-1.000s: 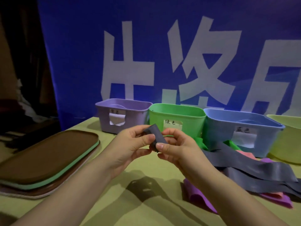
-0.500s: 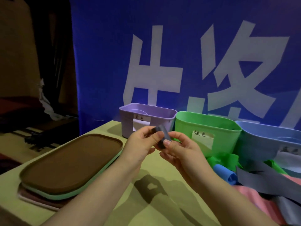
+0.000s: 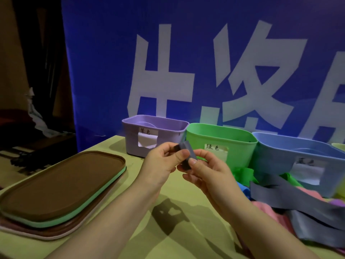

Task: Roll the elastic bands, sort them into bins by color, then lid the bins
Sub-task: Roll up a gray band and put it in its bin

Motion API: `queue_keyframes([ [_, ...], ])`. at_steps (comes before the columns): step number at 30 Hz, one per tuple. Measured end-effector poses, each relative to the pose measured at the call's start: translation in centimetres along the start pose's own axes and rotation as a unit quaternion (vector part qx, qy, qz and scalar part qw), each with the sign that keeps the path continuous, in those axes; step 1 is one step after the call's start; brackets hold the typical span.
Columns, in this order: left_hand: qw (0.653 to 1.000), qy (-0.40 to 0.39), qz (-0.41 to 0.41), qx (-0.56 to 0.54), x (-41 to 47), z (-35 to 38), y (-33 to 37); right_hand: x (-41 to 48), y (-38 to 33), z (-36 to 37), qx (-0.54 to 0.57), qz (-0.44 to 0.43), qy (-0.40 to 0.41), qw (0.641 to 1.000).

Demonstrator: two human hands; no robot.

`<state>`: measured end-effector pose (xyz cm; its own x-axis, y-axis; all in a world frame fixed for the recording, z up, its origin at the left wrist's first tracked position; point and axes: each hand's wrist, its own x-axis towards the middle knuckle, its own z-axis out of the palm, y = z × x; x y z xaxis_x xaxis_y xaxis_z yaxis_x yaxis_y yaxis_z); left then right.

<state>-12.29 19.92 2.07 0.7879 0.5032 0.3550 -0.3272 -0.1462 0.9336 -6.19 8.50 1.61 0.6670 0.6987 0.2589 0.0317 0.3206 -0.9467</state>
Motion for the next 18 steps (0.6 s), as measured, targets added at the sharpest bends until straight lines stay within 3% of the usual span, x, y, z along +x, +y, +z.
queue_keyframes([
  [8,0.995,-0.079,0.016,-0.052,-0.6,8.1,0.9,-3.5,-2.5,-6.9,0.017,-0.042,0.05,0.998],
  [18,0.979,-0.187,0.037,-0.072,-2.0,23.7,0.5,-11.4,-6.7,-19.6,-0.02,-0.089,0.155,0.984],
])
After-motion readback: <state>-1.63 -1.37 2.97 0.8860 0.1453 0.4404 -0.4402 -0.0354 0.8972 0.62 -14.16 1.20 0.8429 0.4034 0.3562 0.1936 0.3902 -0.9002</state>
